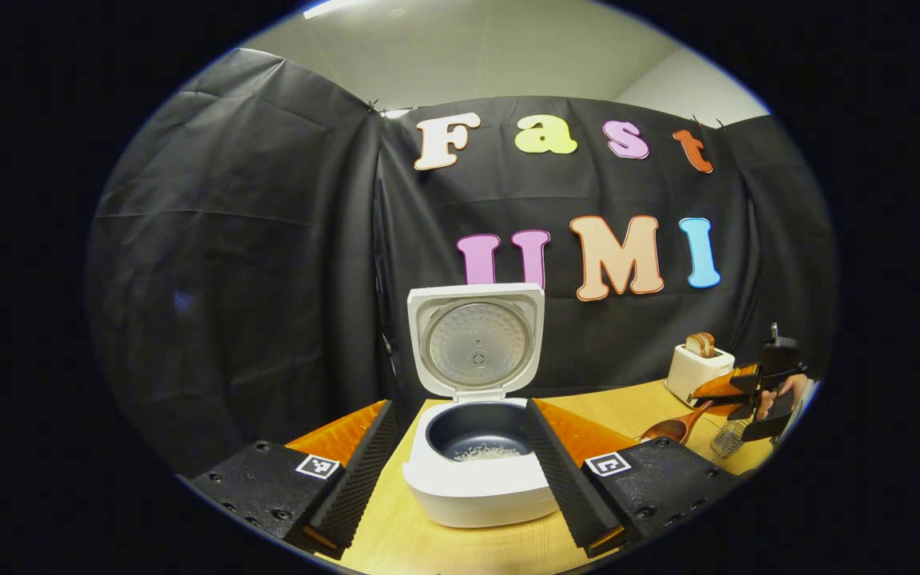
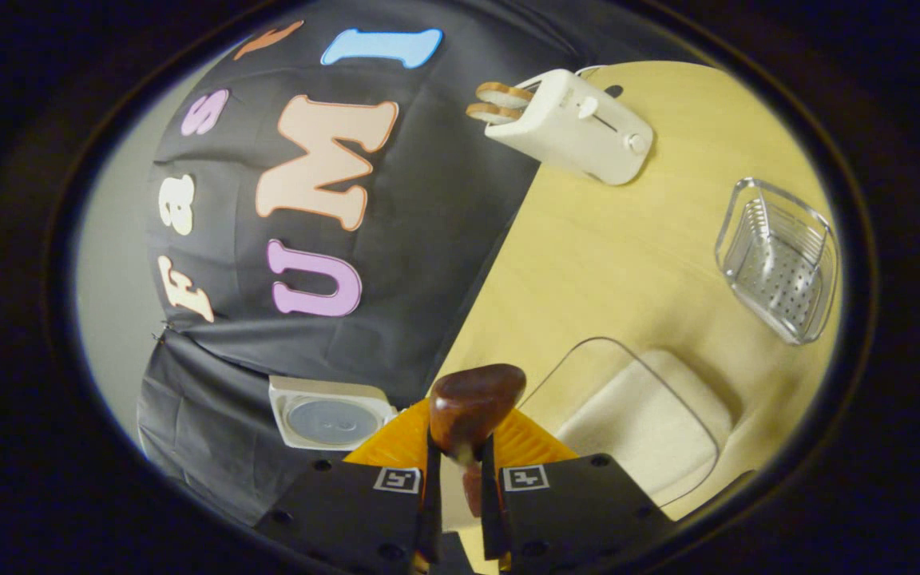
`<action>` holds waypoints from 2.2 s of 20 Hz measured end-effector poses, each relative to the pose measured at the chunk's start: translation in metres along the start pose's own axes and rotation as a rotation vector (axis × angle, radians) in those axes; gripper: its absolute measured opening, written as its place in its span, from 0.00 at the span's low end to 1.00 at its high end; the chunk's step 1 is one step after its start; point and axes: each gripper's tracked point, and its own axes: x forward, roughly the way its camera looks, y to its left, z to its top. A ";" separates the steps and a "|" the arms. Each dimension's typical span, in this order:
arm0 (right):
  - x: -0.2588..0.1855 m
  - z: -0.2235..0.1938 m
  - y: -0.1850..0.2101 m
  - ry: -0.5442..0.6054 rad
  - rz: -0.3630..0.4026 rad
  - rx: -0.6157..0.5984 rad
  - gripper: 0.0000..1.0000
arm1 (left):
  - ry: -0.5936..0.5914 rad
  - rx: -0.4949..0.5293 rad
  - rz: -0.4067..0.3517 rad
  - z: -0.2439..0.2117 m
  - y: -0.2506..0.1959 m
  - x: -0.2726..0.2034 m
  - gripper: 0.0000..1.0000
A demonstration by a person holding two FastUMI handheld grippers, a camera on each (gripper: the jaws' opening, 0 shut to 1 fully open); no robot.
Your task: Close the left gripper, press the button to open the rice cooker; take a wooden spoon from the chopstick holder with the right hand, scoop a spoonful of rice and pour it into the rice cooker, then put the wooden spoon back into the chopstick holder.
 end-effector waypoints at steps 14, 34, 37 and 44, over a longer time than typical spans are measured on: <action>0.041 -0.072 0.118 0.062 0.152 -0.037 0.23 | -0.004 -0.043 0.077 -0.010 0.057 -0.031 0.95; 0.182 -0.169 0.168 -0.051 0.046 -0.591 0.21 | 0.061 -0.068 0.138 -0.048 0.143 -0.036 0.95; 0.188 -0.183 0.174 -0.065 0.052 -0.723 0.23 | 0.066 -0.080 0.142 -0.052 0.150 -0.034 0.95; 0.185 -0.208 0.189 -0.112 0.083 -1.084 0.25 | 0.064 -0.096 0.113 -0.056 0.146 -0.022 0.94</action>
